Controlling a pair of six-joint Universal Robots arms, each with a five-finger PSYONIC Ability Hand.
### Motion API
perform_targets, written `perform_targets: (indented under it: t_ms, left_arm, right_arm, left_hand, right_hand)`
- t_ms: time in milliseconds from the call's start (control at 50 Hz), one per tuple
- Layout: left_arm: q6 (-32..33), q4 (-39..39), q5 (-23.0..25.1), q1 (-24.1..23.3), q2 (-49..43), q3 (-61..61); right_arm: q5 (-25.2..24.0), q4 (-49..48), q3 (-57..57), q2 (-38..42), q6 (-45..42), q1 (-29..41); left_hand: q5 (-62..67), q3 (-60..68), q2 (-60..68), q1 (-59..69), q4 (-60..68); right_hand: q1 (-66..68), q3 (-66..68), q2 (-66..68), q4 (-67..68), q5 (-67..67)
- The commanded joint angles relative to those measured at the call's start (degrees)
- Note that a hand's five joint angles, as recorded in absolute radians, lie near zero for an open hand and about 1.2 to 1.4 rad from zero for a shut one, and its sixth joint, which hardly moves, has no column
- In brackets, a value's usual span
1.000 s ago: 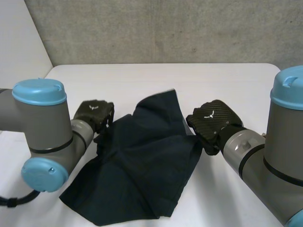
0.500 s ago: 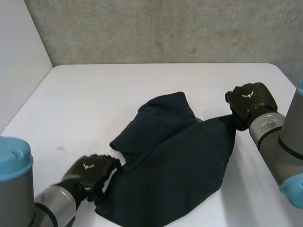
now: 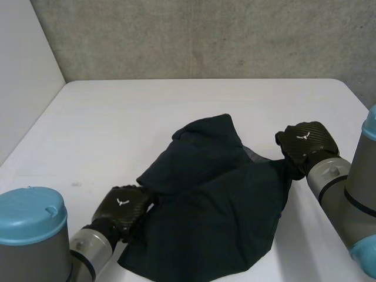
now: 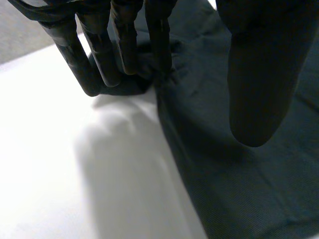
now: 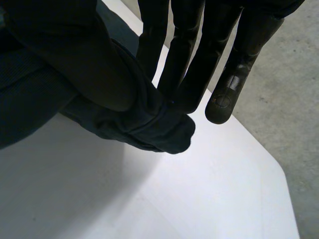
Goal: Fold the shorts.
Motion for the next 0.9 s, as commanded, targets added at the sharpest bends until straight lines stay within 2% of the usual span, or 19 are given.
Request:
perform_targets:
  t_ms: [20, 300, 400, 600, 640, 800, 900]
  left_arm:
    - [0.0, 2.5, -3.9, -0.2, -2.5, 2.8]
    - [0.1, 1.7, -4.4, -0.6, -10.5, 9.7]
    - [0.1, 1.8, -4.2, -0.7, -12.2, 12.4]
    - [0.0, 1.6, -3.7, -2.7, -16.3, 17.2]
    - [0.1, 1.0, -3.8, -3.0, -17.6, 18.8]
    - [0.6, 0.5, -4.3, -2.8, -23.1, 29.1]
    - [3.8, 0.2, -4.5, -0.9, -27.8, 39.1]
  right_arm:
    - [-1.4, 0.0, 0.7, 0.0, 0.9, 0.1]
    - [-1.6, 0.0, 1.3, -0.2, 0.9, 0.2]
    - [-1.7, 0.0, 1.4, -0.2, 0.9, 0.1]
    - [-1.7, 0.0, 1.4, -0.4, 0.8, 0.0]
    - [-1.7, 0.0, 1.4, -0.4, 0.8, 0.0]
    - [-2.1, 0.0, 1.3, -0.5, 0.8, 0.3]
    - [-4.9, 0.1, 1.3, -0.6, 0.8, 1.0]
  left_hand:
    - [1.9, 0.7, 1.2, 0.2, 1.6]
    - [4.3, 3.1, 3.6, 2.6, 3.9]
    - [23.4, 22.2, 22.7, 21.7, 23.0]
    - [46.7, 45.5, 45.9, 44.9, 46.3]
    - [54.7, 53.5, 54.0, 53.0, 54.3]
    - [56.3, 55.1, 55.5, 54.5, 55.9]
    - [56.3, 55.1, 55.5, 54.5, 55.9]
  right_hand:
    - [24.1, 12.3, 12.8, 12.0, 14.1]
    - [24.1, 12.3, 12.8, 12.0, 14.1]
    - [24.1, 12.3, 12.8, 12.0, 14.1]
    - [24.1, 12.3, 12.8, 12.0, 14.1]
    - [24.1, 12.3, 12.8, 12.0, 14.1]
    - [24.1, 12.3, 12.8, 12.0, 14.1]
    - [24.1, 12.3, 12.8, 12.0, 14.1]
